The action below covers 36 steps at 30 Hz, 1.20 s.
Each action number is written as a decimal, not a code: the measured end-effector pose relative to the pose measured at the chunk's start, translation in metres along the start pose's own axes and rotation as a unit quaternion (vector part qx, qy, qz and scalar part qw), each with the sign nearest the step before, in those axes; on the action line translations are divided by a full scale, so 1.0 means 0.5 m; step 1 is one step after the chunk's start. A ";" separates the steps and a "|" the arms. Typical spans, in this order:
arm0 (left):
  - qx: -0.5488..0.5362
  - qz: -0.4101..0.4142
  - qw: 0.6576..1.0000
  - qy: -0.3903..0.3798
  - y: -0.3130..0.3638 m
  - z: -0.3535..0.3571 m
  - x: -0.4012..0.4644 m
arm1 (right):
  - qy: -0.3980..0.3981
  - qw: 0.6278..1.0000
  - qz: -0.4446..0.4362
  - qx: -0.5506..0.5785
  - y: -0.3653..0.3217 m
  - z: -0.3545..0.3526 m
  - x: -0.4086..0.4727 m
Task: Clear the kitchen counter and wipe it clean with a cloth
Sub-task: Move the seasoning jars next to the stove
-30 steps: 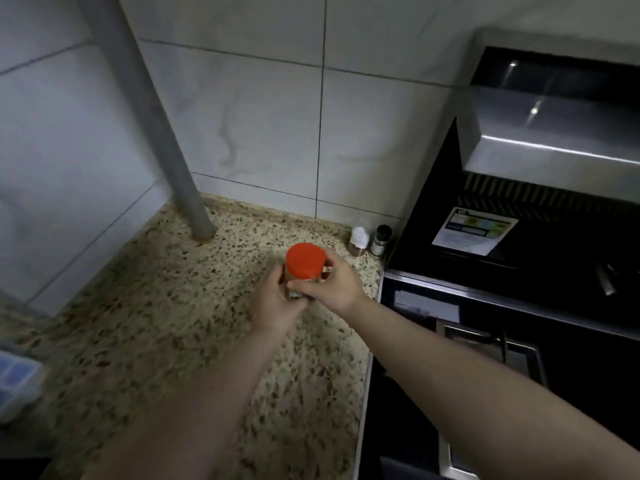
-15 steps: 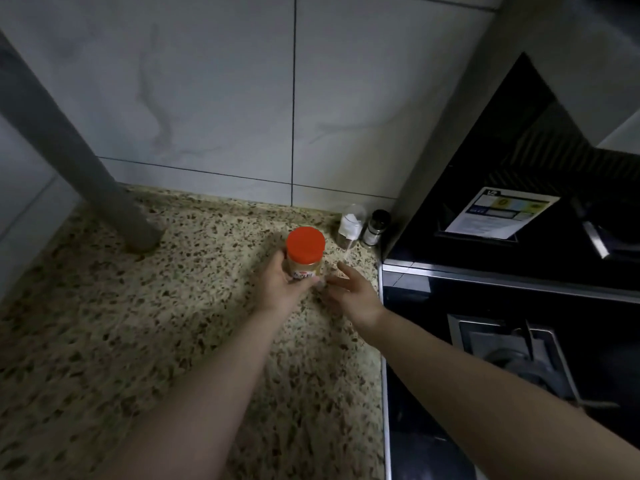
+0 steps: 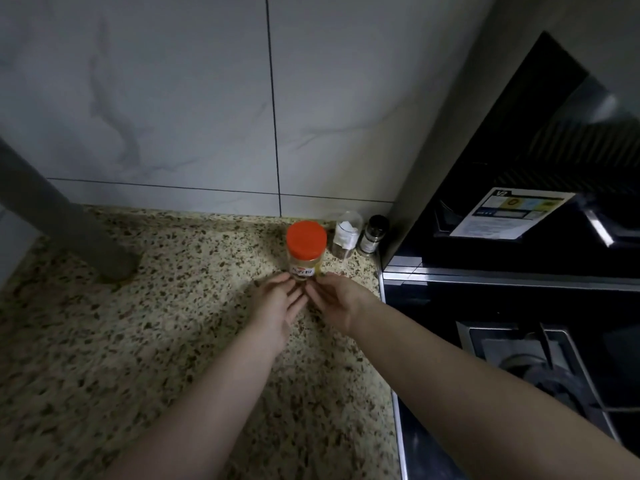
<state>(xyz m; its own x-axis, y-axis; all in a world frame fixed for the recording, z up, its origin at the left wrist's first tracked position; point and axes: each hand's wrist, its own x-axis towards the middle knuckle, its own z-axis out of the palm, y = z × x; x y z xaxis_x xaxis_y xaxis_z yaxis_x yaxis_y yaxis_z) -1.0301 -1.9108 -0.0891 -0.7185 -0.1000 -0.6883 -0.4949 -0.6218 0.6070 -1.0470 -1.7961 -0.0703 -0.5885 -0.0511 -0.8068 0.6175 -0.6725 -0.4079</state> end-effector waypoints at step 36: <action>0.040 -0.111 0.993 -0.028 0.027 0.207 -0.214 | 0.027 0.994 -0.057 -0.088 -0.179 -0.152 -0.241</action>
<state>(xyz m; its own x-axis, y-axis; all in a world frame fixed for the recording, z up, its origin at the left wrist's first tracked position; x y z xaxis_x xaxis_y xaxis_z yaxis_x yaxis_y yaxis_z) -1.0103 -1.8281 0.0338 -0.6124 0.0771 -0.7868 -0.6798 -0.5594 0.4743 -0.9919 -1.6736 0.0310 -0.6337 0.0607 -0.7712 0.6333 -0.5319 -0.5622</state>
